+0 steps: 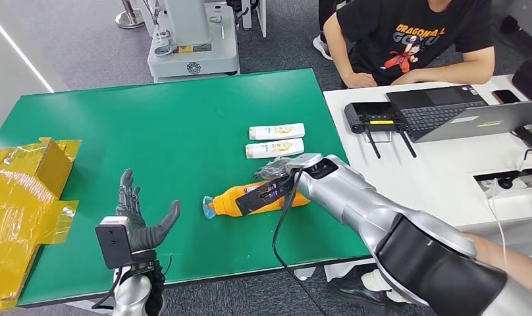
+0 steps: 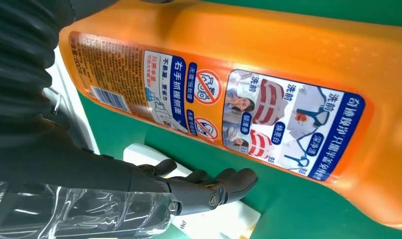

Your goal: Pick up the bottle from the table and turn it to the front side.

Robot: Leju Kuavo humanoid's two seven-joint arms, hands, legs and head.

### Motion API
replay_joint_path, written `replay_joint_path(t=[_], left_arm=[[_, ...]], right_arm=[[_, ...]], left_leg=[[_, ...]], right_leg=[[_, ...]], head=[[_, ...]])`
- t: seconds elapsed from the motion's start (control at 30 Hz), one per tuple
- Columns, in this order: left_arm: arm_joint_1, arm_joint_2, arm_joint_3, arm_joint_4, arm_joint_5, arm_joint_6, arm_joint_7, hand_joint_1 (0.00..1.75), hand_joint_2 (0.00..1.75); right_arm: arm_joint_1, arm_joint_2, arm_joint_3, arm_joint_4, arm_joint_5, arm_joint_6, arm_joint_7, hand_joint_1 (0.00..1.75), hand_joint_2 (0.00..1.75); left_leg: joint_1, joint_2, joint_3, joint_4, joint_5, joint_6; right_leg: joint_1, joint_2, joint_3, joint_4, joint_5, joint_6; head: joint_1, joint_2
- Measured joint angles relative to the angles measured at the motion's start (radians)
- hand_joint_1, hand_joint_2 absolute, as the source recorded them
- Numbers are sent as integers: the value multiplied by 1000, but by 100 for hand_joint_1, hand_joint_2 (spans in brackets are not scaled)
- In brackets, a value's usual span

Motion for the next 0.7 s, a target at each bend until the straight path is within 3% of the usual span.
replay_joint_path(t=[0.7], left_arm=[[0, 0, 7, 19, 2, 6, -9, 0, 175]], right_arm=[[21, 13, 27, 30, -9, -27, 22, 0, 175]], left_leg=[[0, 0, -1, 0, 0, 0]], right_leg=[[0, 0, -1, 0, 0, 0]], head=[[0, 0]])
